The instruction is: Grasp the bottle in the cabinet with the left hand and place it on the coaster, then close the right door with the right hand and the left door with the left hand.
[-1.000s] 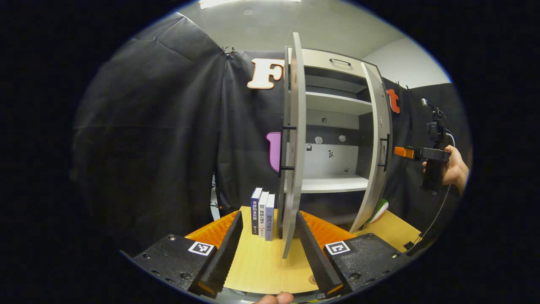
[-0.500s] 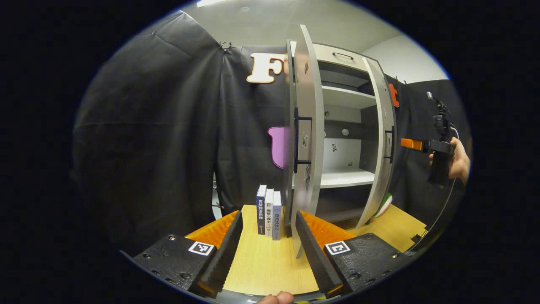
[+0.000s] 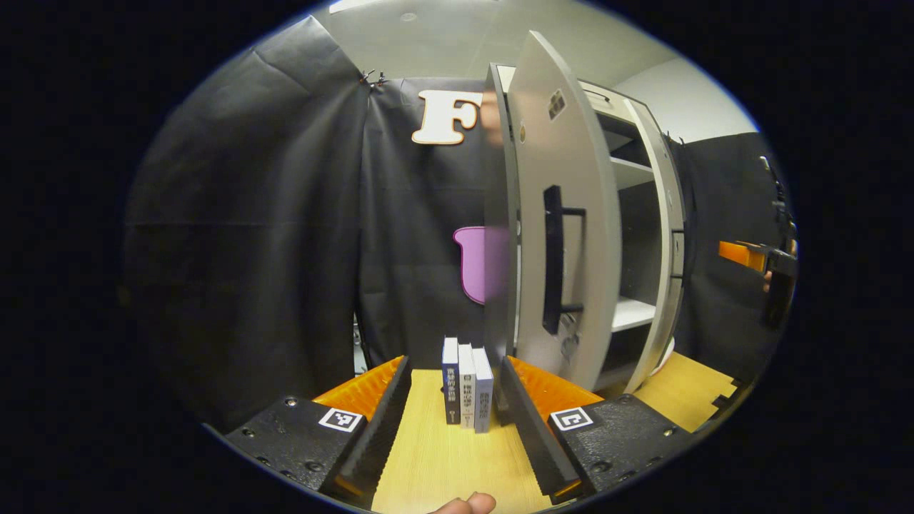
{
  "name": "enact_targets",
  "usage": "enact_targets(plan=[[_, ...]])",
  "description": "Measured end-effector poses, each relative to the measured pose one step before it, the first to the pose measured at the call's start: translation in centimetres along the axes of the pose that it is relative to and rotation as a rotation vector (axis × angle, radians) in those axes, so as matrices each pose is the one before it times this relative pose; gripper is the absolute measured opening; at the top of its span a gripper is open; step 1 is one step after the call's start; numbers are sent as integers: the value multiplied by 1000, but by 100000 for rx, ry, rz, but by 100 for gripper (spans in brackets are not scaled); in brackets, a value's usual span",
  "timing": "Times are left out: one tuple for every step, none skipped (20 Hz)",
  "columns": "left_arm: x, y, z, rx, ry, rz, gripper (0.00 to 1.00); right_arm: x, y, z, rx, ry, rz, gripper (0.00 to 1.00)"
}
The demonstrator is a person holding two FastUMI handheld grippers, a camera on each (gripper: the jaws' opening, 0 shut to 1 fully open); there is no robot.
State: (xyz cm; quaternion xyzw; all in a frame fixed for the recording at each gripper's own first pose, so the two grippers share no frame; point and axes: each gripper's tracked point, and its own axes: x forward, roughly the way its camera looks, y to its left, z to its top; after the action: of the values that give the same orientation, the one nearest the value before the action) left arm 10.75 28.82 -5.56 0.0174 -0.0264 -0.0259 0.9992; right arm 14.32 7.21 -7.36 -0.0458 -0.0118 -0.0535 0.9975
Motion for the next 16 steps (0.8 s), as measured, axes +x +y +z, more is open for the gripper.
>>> enact_targets(plan=[[905, 60, 606, -80, -782, -652, 81, -414, -41, -209, 1858, 1906, -651, 99], [868, 14, 638, 280, -673, -407, 80, -453, -472, 67, 2162, 1940, -2665, 99], [560, -39, 686, 503, -1286, -148, 81, -599, -624, 334, 1745, 1396, -2551, 99], [566, 9, 838, 322, -1644, 121, 81, -617, -490, 554, 1277, -291, -1423, 99], [504, -247, 447, -196, -427, -1318, 81, -421, -245, 754, 969, -1114, -713, 99], [347, -528, 287, -1152, 260, -1745, 81, -417, -433, 407, 43, -613, -486, 99], [178, -614, 341, -305, -414, -1628, 81, -543, -697, -31, -780, 278, -953, 99], [168, -715, 479, -547, -644, -1659, 80, -421, -674, -236, -1468, 1551, -1322, 94], [223, -1313, 303, -838, -244, -3703, 80, -504, -848, -452, -1647, 1913, -1784, 94], [32, -478, 191, 764, -712, 1229, 80, -414, -932, -246, -1484, 1373, -2214, 99], [-605, -65, 384, 2825, -891, 1567, 79, -455, -880, -104, -1422, 753, -2248, 99], [705, 118, -22, 1939, -326, 1303, 79, -288, -815, -164, -1179, 639, -1544, 99], [-28, -162, 10, -882, 259, 878, 79, -506, -551, -79, -693, 318, -819, 100], [108, -426, -107, -1420, 567, 84, 80, -441, -405, -116, -800, 320, -114, 99], [-86, -628, -17, -1471, 283, -221, 81, -443, -458, -41, -468, 62, -174, 99], [-72, -81, -145, -1281, 919, 39, 81, -463, -450, -122, -248, 239, -29, 99]])
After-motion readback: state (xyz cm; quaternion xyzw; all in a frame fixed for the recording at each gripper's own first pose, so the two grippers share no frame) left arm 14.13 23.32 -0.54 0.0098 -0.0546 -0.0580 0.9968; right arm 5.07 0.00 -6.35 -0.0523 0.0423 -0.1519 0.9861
